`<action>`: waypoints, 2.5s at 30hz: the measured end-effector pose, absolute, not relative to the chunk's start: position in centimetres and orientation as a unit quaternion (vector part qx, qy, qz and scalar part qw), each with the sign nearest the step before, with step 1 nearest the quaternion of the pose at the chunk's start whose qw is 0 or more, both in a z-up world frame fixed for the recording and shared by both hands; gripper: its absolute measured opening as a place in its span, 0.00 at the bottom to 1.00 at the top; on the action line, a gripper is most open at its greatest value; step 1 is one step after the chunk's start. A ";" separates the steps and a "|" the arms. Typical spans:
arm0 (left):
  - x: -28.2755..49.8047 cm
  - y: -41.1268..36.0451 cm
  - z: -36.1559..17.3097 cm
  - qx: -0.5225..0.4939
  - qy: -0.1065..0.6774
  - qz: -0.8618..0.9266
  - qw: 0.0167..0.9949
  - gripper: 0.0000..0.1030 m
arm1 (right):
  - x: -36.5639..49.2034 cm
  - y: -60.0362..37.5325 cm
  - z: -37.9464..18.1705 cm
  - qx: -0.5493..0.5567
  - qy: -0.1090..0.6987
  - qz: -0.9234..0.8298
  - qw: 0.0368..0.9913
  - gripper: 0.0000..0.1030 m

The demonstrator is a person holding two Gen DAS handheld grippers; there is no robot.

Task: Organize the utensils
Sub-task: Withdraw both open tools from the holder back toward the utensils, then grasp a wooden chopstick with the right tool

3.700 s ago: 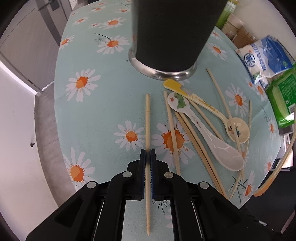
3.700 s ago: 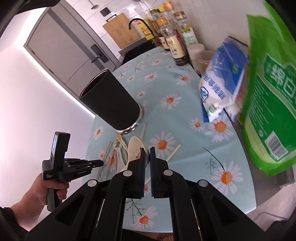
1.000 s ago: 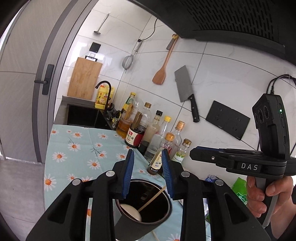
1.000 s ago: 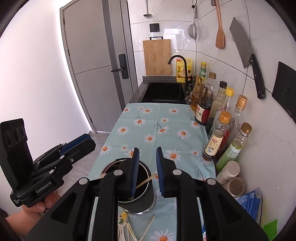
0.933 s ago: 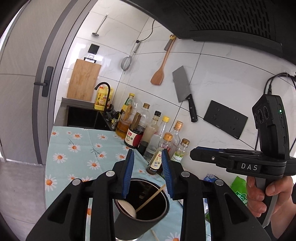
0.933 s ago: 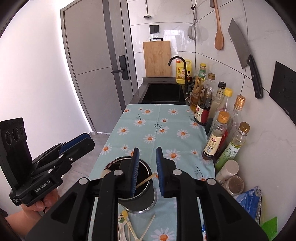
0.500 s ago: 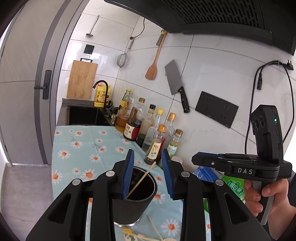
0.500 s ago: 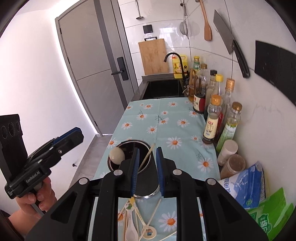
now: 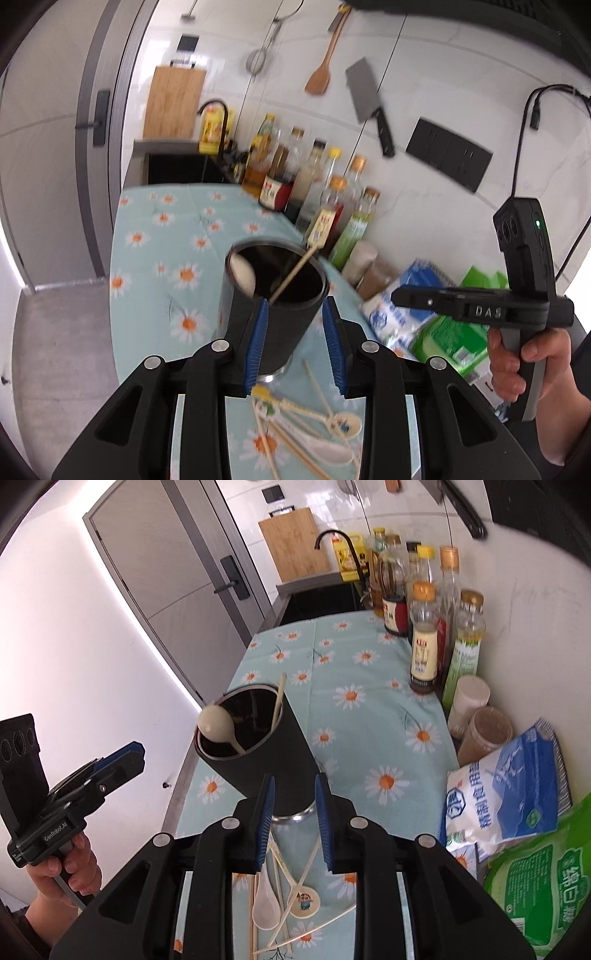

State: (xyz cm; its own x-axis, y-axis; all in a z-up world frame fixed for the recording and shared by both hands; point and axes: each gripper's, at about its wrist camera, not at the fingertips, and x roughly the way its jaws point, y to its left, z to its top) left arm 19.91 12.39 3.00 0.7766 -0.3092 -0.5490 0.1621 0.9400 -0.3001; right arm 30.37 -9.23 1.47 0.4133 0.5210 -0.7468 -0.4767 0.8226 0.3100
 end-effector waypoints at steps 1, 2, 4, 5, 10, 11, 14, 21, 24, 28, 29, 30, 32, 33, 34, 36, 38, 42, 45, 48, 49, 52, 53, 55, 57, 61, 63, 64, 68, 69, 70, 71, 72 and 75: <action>19.8 12.5 2.5 -0.120 0.318 -0.125 0.932 0.29 | 30.3 -9.2 0.9 0.023 0.461 0.296 0.837 0.23; 19.6 12.5 1.9 -0.119 0.327 -0.123 0.929 0.29 | 30.3 -9.1 0.4 0.022 0.468 0.295 0.833 0.23; 19.3 12.7 0.9 -0.119 0.342 -0.122 0.924 0.29 | 30.4 -9.0 -0.7 0.024 0.483 0.292 0.825 0.23; 19.2 12.9 0.3 -0.121 0.351 -0.120 0.921 0.29 | 30.4 -8.9 -1.2 0.024 0.492 0.291 0.820 0.23; 18.8 13.4 -2.9 -0.129 0.396 -0.121 0.901 0.29 | 30.6 -8.8 -4.2 0.028 0.540 0.282 0.793 0.23; 18.7 13.3 -3.6 -0.130 0.406 -0.122 0.896 0.29 | 30.7 -8.7 -4.7 0.027 0.550 0.280 0.786 0.23; 18.3 13.2 -5.2 -0.133 0.427 -0.125 0.886 0.29 | 30.9 -8.5 -6.6 0.032 0.584 0.268 0.766 0.23; 17.4 13.1 -8.1 -0.138 0.464 -0.114 0.868 0.29 | 31.5 -7.7 -10.6 0.051 0.647 0.248 0.719 0.23; 16.9 13.3 -9.2 -0.142 0.478 -0.112 0.860 0.29 | 31.7 -7.2 -11.7 0.047 0.667 0.227 0.708 0.23; 16.3 13.6 -10.2 -0.151 0.491 -0.110 0.851 0.29 | 32.1 -6.1 -12.9 0.043 0.685 0.219 0.694 0.23; 16.1 13.7 -10.5 -0.154 0.494 -0.110 0.848 0.29 | 32.3 -5.7 -13.1 0.043 0.688 0.218 0.691 0.23; 16.0 13.8 -10.7 -0.156 0.498 -0.111 0.846 0.29 | 32.4 -5.4 -13.3 0.040 0.692 0.216 0.688 0.23; 15.6 13.9 -11.0 -0.161 0.502 -0.113 0.842 0.29 | 32.4 -4.9 -13.7 0.031 0.698 0.208 0.684 0.23; 15.5 13.9 -11.2 -0.161 0.504 -0.115 0.841 0.29 | 32.5 -4.6 -14.0 0.029 0.701 0.205 0.682 0.23; 15.4 13.9 -11.3 -0.161 0.505 -0.115 0.840 0.29 | 32.7 -4.3 -14.4 0.027 0.707 0.199 0.678 0.23; 15.2 13.9 -11.5 -0.163 0.507 -0.119 0.838 0.29 | 32.8 -4.0 -14.9 0.025 0.713 0.189 0.674 0.23; 15.0 13.9 -11.7 -0.164 0.509 -0.122 0.836 0.29 | 32.8 -3.6 -15.1 0.023 0.715 0.186 0.673 0.23; 14.9 13.7 -12.0 -0.165 0.514 -0.130 0.832 0.29 | 33.0 -2.8 -15.7 0.027 0.722 0.183 0.666 0.16; 15.2 13.4 -12.0 -0.162 0.516 -0.136 0.830 0.29 | 32.9 -2.6 -16.1 0.033 0.726 0.181 0.663 0.08; 15.5 13.3 -12.0 -0.163 0.519 -0.138 0.828 0.29 | 32.9 -2.5 -16.3 0.045 0.731 0.183 0.656 0.06; 15.6 13.2 -12.0 -0.161 0.521 -0.137 0.827 0.29 | 32.9 -2.5 -16.3 0.051 0.731 0.184 0.655 0.06; 16.1 12.9 -12.2 -0.153 0.526 -0.140 0.825 0.29 | 33.1 -2.9 -15.9 0.057 0.728 0.183 0.659 0.05; 16.2 12.8 -12.3 -0.149 0.529 -0.138 0.824 0.29 | 33.0 -3.2 -15.7 0.059 0.726 0.184 0.660 0.05; 16.5 12.6 -12.4 -0.148 0.533 -0.138 0.822 0.29 | 33.0 -3.6 -15.1 0.061 0.722 0.186 0.664 0.05; 16.8 12.5 -12.5 -0.145 0.538 -0.136 0.819 0.29 | 33.0 -4.1 -14.5 0.067 0.717 0.189 0.668 0.05; 17.3 11.9 -12.7 -0.135 0.548 -0.131 0.815 0.29 | 32.7 -5.6 -13.2 0.077 0.707 0.198 0.675 0.05; 17.6 11.5 -12.6 -0.123 0.557 -0.122 0.812 0.29 | 32.5 -6.1 -12.7 0.079 0.702 0.203 0.678 0.05; 17.7 11.3 -12.6 -0.118 0.560 -0.120 0.811 0.29 | 32.3 -6.2 -12.3 0.080 0.698 0.208 0.680 0.05; 18.5 10.2 -12.6 -0.091 0.579 -0.102 0.804 0.29 | 32.1 -7.3 -11.3 0.097 0.689 0.230 0.680 0.05; 18.6 10.0 -12.7 -0.085 0.584 -0.098 0.802 0.29 | 32.0 -7.6 -11.3 0.103 0.689 0.234 0.678 0.05; 18.8 9.8 -12.8 -0.079 0.587 -0.093 0.800 0.29 | 32.0 -7.9 -11.1 0.105 0.687 0.240 0.678 0.05; 19.0 9.4 -12.9 -0.070 0.594 -0.087 0.797 0.29 | 32.0 -8.2 -11.0 0.104 0.684 0.244 0.680 0.05; 19.2 9.2 -13.1 -0.063 0.600 -0.083 0.793 0.29 | 32.1 -8.6 -10.9 0.104 0.683 0.247 0.680 0.05; 19.6 8.2 -13.2 -0.036 0.610 -0.067 0.789 0.28 | 31.9 -9.4 -10.3 0.107 0.680 0.264 0.676 0.06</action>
State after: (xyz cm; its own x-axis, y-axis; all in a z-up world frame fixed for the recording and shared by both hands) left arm 19.56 8.22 -13.16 0.2465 -0.1495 -0.9575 0.0607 0.9885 -0.1387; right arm 31.93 -9.44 -10.30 -0.0633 0.5020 -0.8625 -0.2120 0.8378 0.5032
